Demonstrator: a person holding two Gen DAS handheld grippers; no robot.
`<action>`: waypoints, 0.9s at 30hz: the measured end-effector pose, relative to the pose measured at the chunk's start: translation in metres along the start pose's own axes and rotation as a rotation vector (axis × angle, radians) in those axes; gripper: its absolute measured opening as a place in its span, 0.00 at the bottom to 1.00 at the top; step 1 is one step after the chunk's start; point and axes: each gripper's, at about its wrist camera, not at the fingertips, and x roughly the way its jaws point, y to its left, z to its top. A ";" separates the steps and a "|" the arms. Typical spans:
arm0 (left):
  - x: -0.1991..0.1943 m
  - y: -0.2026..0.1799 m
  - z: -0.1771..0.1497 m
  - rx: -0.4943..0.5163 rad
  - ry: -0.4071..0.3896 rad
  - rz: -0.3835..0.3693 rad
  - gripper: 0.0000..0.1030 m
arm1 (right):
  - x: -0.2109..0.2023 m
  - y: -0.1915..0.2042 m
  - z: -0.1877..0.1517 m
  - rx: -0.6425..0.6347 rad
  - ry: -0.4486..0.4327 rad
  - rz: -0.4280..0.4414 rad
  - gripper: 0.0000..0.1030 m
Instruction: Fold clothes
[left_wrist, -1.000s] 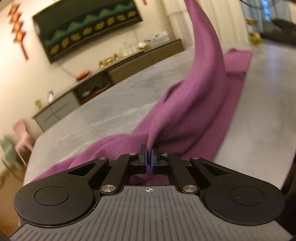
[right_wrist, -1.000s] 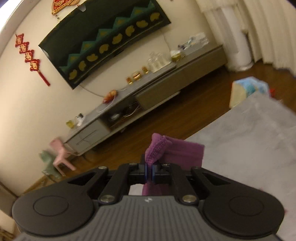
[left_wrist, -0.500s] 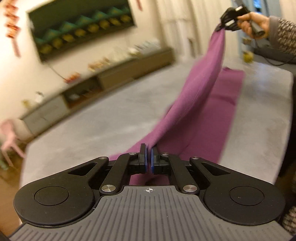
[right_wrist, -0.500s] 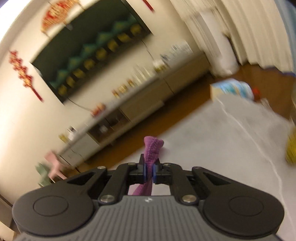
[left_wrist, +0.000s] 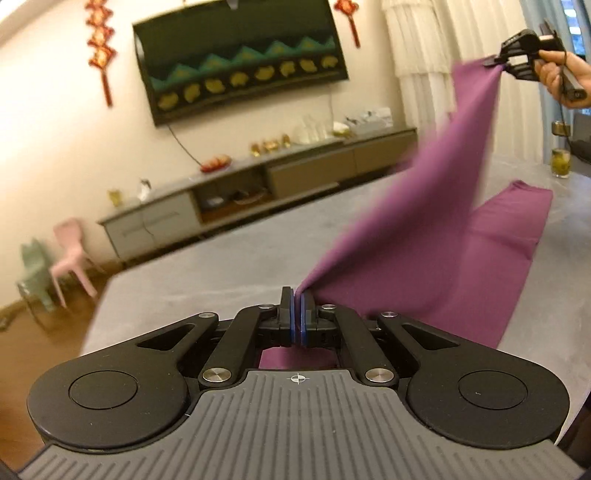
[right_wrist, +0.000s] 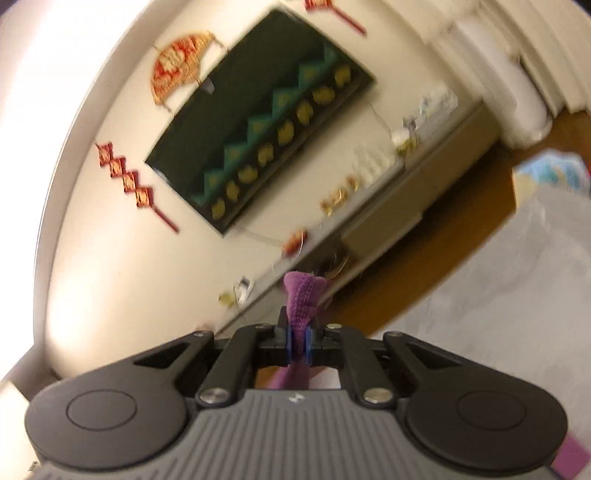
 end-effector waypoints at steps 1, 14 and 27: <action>-0.001 -0.008 -0.003 0.049 0.011 -0.007 0.00 | -0.006 -0.007 -0.003 0.003 -0.009 -0.026 0.09; 0.048 -0.077 -0.050 0.375 0.232 -0.150 0.00 | 0.015 -0.159 -0.107 0.111 0.245 -0.502 0.08; 0.040 -0.035 -0.036 0.155 0.136 -0.103 0.00 | -0.041 -0.133 -0.074 0.173 0.094 -0.265 0.07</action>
